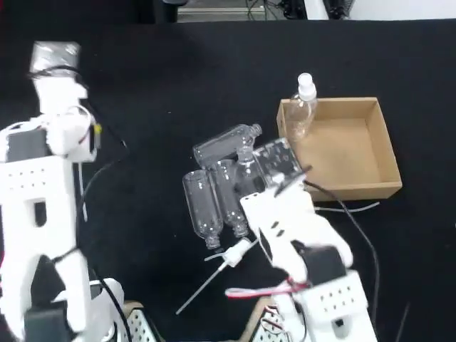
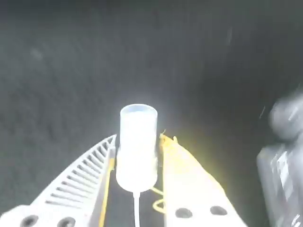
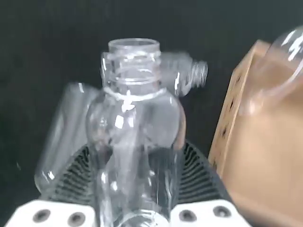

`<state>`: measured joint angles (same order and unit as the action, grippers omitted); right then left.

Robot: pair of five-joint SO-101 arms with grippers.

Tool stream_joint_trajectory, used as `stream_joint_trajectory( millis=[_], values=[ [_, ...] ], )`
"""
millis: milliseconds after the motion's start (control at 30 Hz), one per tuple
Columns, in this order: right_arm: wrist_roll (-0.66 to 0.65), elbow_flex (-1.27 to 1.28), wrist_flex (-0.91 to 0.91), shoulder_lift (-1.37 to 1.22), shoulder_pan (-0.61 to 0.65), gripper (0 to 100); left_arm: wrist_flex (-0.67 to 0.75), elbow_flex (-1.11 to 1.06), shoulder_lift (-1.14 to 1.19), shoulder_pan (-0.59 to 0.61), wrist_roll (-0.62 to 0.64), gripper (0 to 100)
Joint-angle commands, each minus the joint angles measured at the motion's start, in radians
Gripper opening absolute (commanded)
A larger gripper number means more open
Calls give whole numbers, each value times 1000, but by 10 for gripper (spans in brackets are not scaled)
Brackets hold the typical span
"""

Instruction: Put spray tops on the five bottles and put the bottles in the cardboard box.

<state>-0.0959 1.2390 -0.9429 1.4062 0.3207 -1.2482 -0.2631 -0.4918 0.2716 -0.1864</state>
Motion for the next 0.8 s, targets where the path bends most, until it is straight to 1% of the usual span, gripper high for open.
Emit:
stream_joint_trajectory(
  millis=[0, 67, 167, 233, 300, 367, 533, 633, 767],
  values=[
    [15, -2, 77, 128, 103, 11, -5, 225, -138, -45, 138, 29],
    [15, -2, 123, 159, 170, 11, -5, 297, -170, -93, 180, 29],
    [21, -2, 209, 160, 247, 11, -5, 406, -213, -209, 226, 29],
    [75, -2, 258, 145, 270, 11, 2, 475, -232, -280, 239, 29],
    [141, -2, 301, 127, 270, 11, 3, 549, -238, -344, 261, 29],
    [176, 2, 328, 105, 272, 11, 3, 619, -239, -406, 285, 29],
    [176, 90, 417, 97, 272, 11, 5, 743, -239, -526, 339, 29],
    [180, 143, 471, 110, 272, 11, 48, 750, -239, -581, 348, 29],
    [183, 177, 480, 136, 278, 11, 137, 699, -239, -622, 348, 29]
  ],
)
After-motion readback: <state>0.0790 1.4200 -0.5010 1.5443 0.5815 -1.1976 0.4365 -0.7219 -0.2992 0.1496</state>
